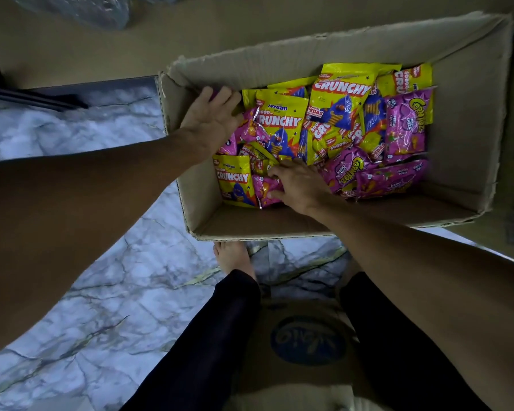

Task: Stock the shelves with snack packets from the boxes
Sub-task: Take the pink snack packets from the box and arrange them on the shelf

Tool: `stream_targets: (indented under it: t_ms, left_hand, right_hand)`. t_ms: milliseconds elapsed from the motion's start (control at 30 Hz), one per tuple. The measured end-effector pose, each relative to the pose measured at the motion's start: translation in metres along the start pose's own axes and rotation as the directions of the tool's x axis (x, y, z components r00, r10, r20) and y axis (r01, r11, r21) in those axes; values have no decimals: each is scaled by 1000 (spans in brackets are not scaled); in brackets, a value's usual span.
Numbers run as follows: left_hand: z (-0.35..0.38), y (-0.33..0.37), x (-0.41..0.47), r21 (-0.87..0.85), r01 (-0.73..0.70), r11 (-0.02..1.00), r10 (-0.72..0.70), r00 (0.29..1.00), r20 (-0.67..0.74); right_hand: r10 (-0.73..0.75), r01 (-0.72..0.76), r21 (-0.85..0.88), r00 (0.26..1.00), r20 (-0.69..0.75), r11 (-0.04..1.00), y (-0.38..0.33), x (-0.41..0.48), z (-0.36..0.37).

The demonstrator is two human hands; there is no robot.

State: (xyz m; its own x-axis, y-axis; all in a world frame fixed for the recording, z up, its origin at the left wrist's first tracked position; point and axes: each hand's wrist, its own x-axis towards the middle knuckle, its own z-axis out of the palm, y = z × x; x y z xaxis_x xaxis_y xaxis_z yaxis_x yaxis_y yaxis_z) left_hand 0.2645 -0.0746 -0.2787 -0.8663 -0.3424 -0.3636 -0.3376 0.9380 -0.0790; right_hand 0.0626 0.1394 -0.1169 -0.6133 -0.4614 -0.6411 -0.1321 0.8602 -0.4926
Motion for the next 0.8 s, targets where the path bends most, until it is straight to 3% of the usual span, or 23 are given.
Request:
stream_targets:
  t_ms: [67, 100, 133, 167, 233, 267, 300, 333, 400, 467, 500, 533, 567, 633, 667, 767, 800]
  left_hand:
    - [-43, 13, 30, 138, -267, 954, 245, 956, 159]
    - [-88, 24, 66, 233, -456, 859, 415, 887, 204]
    - [-141, 42, 108, 223, -624, 749, 557, 775, 297]
    - [-195, 73, 146, 235, -681, 693, 598, 726, 341]
    - [-263, 91, 180, 380, -630, 677, 609, 770, 190]
    - [-274, 92, 188, 435, -656, 617, 578, 753, 315]
    - [-285, 93, 199, 493, -565, 662, 506, 822, 262]
    - [-287, 93, 190, 594, -531, 604, 462, 841, 282]
    - [-283, 90, 197, 510, -681, 525, 629, 714, 307]
    - [-240, 88, 166, 480, -604, 637, 603, 778, 177]
    - [-208, 74, 145, 416, -465, 781, 478, 875, 79]
    - [-160, 53, 104, 537, -388, 749, 406, 909, 90]
    - [-112, 47, 55, 403, -256, 879, 204, 964, 169]
    - [-36, 35, -7, 329, -69, 942, -1, 978, 207]
    - [-28, 32, -10, 355, -39, 934, -14, 989, 147]
    - [-58, 27, 15, 272, 108, 956, -130, 990, 63]
    - [-60, 25, 17, 279, 96, 955, -110, 993, 37]
  right_hand:
    - [16, -16, -32, 1000, 5, 999, -2, 1, 1]
    - [28, -28, -42, 1000, 4, 999, -3, 1, 2]
    - [40, -40, -51, 999, 2, 998, -4, 1, 2]
    - [48, -48, -61, 999, -4, 997, -4, 1, 3]
    - [54, -54, -77, 999, 0, 996, -5, 1, 2]
    - [60, -59, -80, 998, 9, 995, -5, 1, 1]
    - [65, -64, -78, 998, 16, 995, -5, 0, 0]
    - [70, -69, -76, 997, 21, 995, -6, 0, -1]
    - [78, -77, -68, 997, 20, 995, -7, -4, -4]
    - [77, -77, -48, 997, -2, 996, -8, -10, -6]
    - [79, -80, -22, 997, -23, 997, -9, -13, -8]
    - [88, -88, 15, 995, -47, 996, -9, -18, -10]
    - [103, -98, 58, 992, -77, 993, -9, -23, -13]
    - [141, -120, 150, 981, -135, 981, -8, -32, -19]
    - [165, -130, 205, 973, -163, 970, -7, -37, -23]
    - [275, -174, 422, 942, -192, 890, -8, -54, -39]
    - [323, -192, 494, 926, -194, 848, -10, -60, -46]
